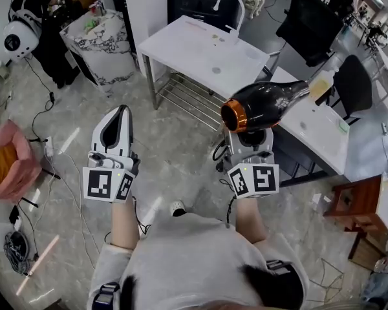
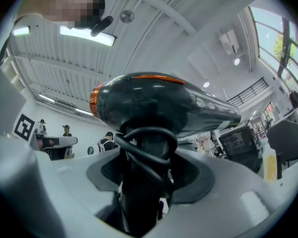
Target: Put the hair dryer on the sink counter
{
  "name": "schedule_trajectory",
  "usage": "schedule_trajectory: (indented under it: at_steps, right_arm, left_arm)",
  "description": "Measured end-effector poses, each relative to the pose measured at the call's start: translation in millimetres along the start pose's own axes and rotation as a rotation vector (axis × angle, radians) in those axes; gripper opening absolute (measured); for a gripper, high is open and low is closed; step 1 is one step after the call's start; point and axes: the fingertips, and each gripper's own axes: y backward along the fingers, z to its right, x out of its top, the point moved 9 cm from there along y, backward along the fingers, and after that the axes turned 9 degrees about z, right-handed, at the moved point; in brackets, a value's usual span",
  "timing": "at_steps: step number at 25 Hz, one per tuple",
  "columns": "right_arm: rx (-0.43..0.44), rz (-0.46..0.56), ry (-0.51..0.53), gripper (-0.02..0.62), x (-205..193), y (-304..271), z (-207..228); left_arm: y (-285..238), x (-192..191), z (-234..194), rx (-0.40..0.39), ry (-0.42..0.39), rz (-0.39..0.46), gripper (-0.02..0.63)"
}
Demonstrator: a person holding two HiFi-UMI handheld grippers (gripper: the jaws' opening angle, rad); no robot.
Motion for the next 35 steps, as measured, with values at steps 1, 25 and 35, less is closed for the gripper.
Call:
schedule_trajectory:
  at_steps: [1, 25, 35]
  right_arm:
    - [-0.005, 0.000, 0.001, 0.261, -3.9, -7.4, -2.7]
    - [-0.004, -0.025, -0.003, 0.261, -99.7, -168.4, 20.6]
    - [0.034, -0.017, -0.010, 0.261, -142.8, -281.7, 68.0]
  left_arm:
    - [-4.2, -2.9, -7.9, -0.005, 0.000, 0.001, 0.002]
    - [-117.2, -84.1, -125.7, 0.043, 0.006, -0.013, 0.002]
    - [-227.6, -121.0, -167.0, 0.054, -0.014, 0.011, 0.002]
